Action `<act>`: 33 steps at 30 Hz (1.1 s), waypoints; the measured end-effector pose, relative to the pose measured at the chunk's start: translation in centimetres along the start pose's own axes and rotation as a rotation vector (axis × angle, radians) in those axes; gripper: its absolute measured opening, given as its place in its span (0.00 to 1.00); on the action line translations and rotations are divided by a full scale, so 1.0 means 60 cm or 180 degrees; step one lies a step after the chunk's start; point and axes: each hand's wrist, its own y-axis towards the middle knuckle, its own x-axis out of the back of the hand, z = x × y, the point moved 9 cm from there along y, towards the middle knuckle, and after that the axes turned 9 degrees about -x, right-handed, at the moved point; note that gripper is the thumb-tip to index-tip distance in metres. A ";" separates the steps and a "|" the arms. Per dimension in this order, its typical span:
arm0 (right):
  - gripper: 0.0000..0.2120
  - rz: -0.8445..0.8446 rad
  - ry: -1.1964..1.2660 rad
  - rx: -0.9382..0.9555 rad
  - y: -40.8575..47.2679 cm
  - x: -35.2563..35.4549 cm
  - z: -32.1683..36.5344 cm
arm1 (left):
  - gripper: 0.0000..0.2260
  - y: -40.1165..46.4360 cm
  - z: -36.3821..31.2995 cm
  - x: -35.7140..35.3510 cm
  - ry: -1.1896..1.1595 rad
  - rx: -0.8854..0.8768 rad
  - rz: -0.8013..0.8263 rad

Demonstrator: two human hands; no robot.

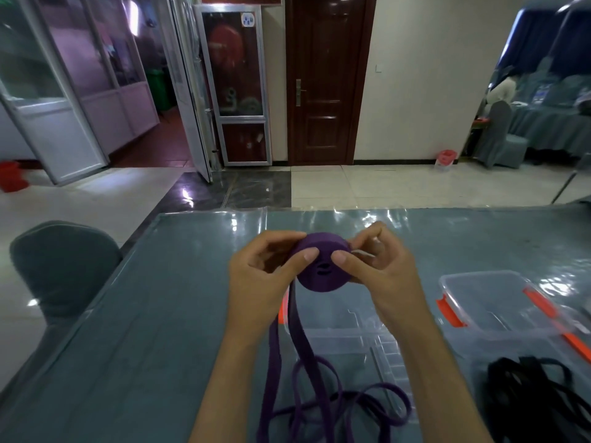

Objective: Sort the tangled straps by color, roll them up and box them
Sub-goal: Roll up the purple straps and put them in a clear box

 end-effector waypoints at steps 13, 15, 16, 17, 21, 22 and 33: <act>0.18 0.0016 -0.0150 0.0018 -0.002 0.010 0.005 | 0.14 0.000 0.015 -0.001 0.0018 0.0240 0.0374; 0.14 0.0057 0.0009 -0.0004 -0.003 0.005 -0.003 | 0.17 0.002 0.014 0.002 -0.0070 0.0266 0.0466; 0.12 0.0142 0.0036 -0.0090 -0.002 0.001 -0.007 | 0.16 0.004 0.011 0.006 -0.0082 0.0227 0.0401; 0.13 0.0238 -0.0004 -0.0181 -0.001 -0.002 -0.010 | 0.16 0.005 0.007 0.012 -0.0064 0.0173 0.0284; 0.17 0.0297 -0.0258 -0.0188 -0.002 0.000 -0.009 | 0.13 0.005 0.009 0.013 -0.0066 0.0156 0.0134; 0.18 0.0233 -0.0287 -0.0089 -0.002 0.001 -0.006 | 0.14 0.004 0.012 0.005 -0.0057 0.0197 0.0282; 0.19 0.0166 -0.0324 -0.0036 -0.005 0.016 0.000 | 0.19 -0.010 0.013 -0.017 -0.0158 0.0095 0.0275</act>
